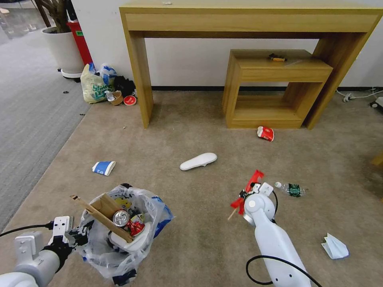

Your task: Pick up the trash bin and place the garbage on the floor into it.

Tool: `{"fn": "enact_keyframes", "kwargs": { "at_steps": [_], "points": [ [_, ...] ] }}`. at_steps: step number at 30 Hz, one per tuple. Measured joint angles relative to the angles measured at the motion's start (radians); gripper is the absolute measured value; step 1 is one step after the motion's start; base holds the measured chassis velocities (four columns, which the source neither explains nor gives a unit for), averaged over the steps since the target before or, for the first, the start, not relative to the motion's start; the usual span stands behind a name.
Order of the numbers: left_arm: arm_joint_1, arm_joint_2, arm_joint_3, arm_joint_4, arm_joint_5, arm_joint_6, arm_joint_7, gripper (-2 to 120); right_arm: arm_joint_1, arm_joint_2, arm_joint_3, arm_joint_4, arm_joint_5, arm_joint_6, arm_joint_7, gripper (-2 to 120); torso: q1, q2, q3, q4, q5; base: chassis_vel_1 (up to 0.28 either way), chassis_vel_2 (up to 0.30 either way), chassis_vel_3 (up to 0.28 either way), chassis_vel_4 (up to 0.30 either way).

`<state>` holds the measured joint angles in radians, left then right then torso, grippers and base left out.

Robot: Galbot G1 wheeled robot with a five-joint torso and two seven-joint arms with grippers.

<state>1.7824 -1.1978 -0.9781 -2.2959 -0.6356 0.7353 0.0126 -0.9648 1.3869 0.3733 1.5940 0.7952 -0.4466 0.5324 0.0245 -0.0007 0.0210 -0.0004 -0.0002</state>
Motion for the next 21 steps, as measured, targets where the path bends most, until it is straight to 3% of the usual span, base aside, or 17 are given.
{"fn": "enact_keyframes", "kwargs": {
  "at_steps": [1,5,10,14,17,21],
  "points": [
    [0.0,0.0,0.0,0.0,0.0,0.0,0.0,0,0.0,0.0,0.0,0.0,0.0,0.0,0.0,0,0.0,0.0,0.0,0.0,0.0,0.0,0.0,0.0,0.0],
    [-0.027,0.012,0.018,0.001,-0.034,0.0,-0.052,0,-0.008,-0.051,-0.061,0.146,-0.163,0.064,-0.24,0,0.0,0.0,0.0,0.0,0.0,0.0,0.0,0.0,0.0],
    [-0.048,0.027,0.029,0.003,-0.055,0.0,-0.089,0,0.026,-0.103,-0.146,0.25,-0.222,0.111,-0.383,0,0.0,0.0,0.0,-0.0001,0.0001,0.0,0.0,0.0,0.0],
    [-0.061,0.043,0.048,0.006,-0.082,0.0,-0.143,0,0.128,-0.169,-0.24,0.326,-0.189,0.13,-0.488,0,0.0,0.0,0.0,0.0002,0.0,0.0,0.0,0.0,0.0],
    [-0.071,0.055,0.069,0.011,-0.091,0.0,-0.175,0,0.279,-0.245,-0.328,0.374,-0.076,0.131,-0.574,0,0.0,0.0,0.0,0.0002,-0.0001,0.0,0.0,0.0,0.0],
    [-0.085,0.06,0.089,0.017,-0.097,0.0,-0.203,0,0.351,-0.27,-0.399,0.402,0.02,0.116,-0.598,0,0.0,0.0,0.0,0.0001,-0.0001,0.0,0.0,0.0,0.0]
  ]
}}
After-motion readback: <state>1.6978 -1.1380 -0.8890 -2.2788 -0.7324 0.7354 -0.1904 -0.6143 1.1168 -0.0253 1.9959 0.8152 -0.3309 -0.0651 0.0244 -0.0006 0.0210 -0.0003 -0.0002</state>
